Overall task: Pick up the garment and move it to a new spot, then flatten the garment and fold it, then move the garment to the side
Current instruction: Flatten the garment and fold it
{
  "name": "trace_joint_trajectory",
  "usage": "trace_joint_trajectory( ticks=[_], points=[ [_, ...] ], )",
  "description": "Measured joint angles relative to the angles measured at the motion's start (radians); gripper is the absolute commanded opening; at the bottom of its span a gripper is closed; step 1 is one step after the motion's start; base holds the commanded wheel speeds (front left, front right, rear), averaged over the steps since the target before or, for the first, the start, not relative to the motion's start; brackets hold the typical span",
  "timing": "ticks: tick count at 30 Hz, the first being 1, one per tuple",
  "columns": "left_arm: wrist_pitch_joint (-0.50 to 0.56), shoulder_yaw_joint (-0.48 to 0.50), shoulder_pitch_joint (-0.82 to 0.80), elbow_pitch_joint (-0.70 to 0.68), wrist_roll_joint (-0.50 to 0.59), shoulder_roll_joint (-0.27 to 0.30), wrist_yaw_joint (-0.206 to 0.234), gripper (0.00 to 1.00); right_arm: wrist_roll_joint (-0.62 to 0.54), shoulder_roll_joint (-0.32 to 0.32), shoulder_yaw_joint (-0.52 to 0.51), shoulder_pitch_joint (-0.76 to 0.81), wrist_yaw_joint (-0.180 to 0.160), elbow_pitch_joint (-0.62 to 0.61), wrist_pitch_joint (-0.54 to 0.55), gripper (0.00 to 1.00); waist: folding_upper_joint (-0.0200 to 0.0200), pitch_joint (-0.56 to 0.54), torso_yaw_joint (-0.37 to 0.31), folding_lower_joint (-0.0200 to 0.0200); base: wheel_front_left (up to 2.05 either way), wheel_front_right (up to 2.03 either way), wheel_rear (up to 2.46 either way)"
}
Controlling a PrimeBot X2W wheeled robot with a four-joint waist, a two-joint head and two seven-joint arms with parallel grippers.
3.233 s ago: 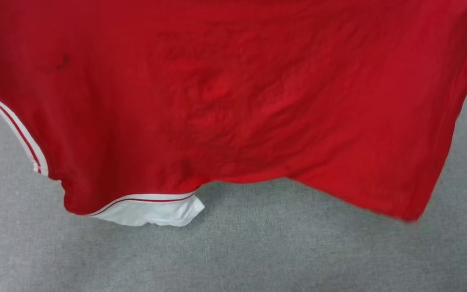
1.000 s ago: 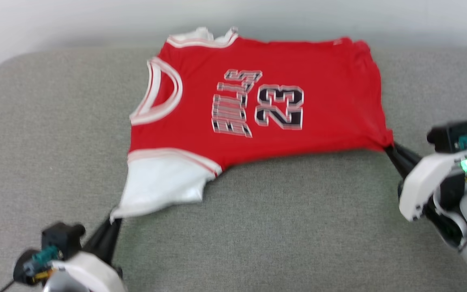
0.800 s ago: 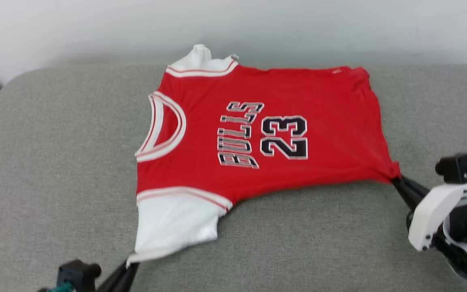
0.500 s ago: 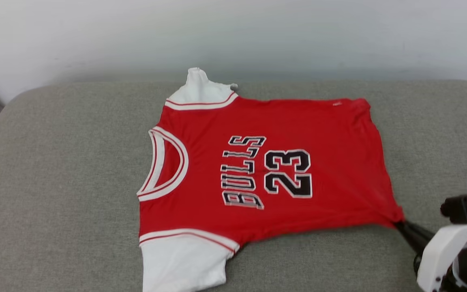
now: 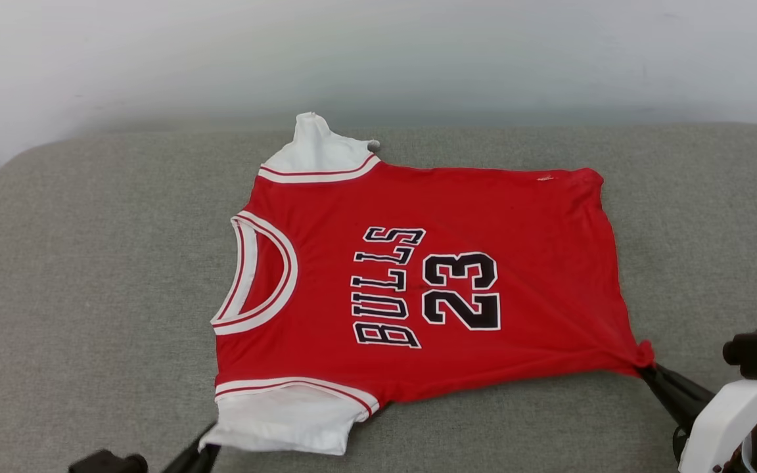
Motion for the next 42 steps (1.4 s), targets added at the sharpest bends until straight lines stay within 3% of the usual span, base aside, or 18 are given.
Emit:
trace_joint_trajectory(
  ticks=[8, 13, 27, 38, 39, 40, 41, 42],
  points=[
    [-0.008, 0.06, -0.154, -0.031, 0.013, 0.022, -0.015, 0.0, -0.054, 0.006, -0.037, -0.061, 0.0, -0.042, 0.038, 0.0, 0.0, 0.057, -0.008, 0.0001, 0.0, 0.0, 0.0],
    [0.014, 0.071, -0.286, 0.007, 0.016, 0.022, -0.047, 0.0, -0.084, 0.029, -0.027, -0.135, 0.0, -0.029, 0.071, 0.0, 0.0, 0.107, -0.012, 0.0002, 0.0, 0.0, 0.0],
    [0.036, 0.038, -0.652, 0.343, 0.031, -0.056, -0.146, 0.0, -0.155, 0.073, -0.016, -0.33, 0.0, 0.095, 0.123, 0.0, 0.0, 0.253, -0.008, 0.0004, 0.0, 0.0, 0.0],
    [0.013, -0.06, -0.784, 0.606, 0.089, -0.131, -0.186, 0.0, -0.177, 0.083, 0.029, -0.369, 0.0, 0.173, 0.112, 0.0, 0.0, 0.285, -0.003, 0.0003, 0.0, 0.0, 0.0],
    [-0.001, -0.058, -0.789, 0.629, 0.088, -0.142, -0.188, 0.2, -0.183, 0.083, 0.032, -0.369, 0.0, 0.18, 0.106, 0.0, 0.0, 0.281, -0.003, 0.0003, 0.0, 0.0, 0.0],
    [-0.015, -0.058, -0.793, 0.647, 0.088, -0.151, -0.184, 0.95, -0.184, 0.084, 0.032, -0.37, 0.0, 0.186, 0.1, 0.0, 0.0, 0.276, -0.003, 0.0003, 0.0, 0.0, 0.0],
    [-0.025, -0.057, -0.796, 0.669, 0.088, -0.158, -0.183, 1.0, -0.185, 0.086, 0.03, -0.37, 0.0, 0.193, 0.091, 0.34, 0.0, 0.27, -0.003, 0.0003, 0.0, 0.0, 0.0],
    [-0.036, -0.056, -0.798, 0.686, 0.087, -0.166, -0.181, 1.0, -0.188, 0.089, 0.025, -0.37, 0.0, 0.201, 0.084, 1.0, 0.0, 0.264, -0.003, 0.0003, 0.0, 0.0, 0.0]
  ],
)
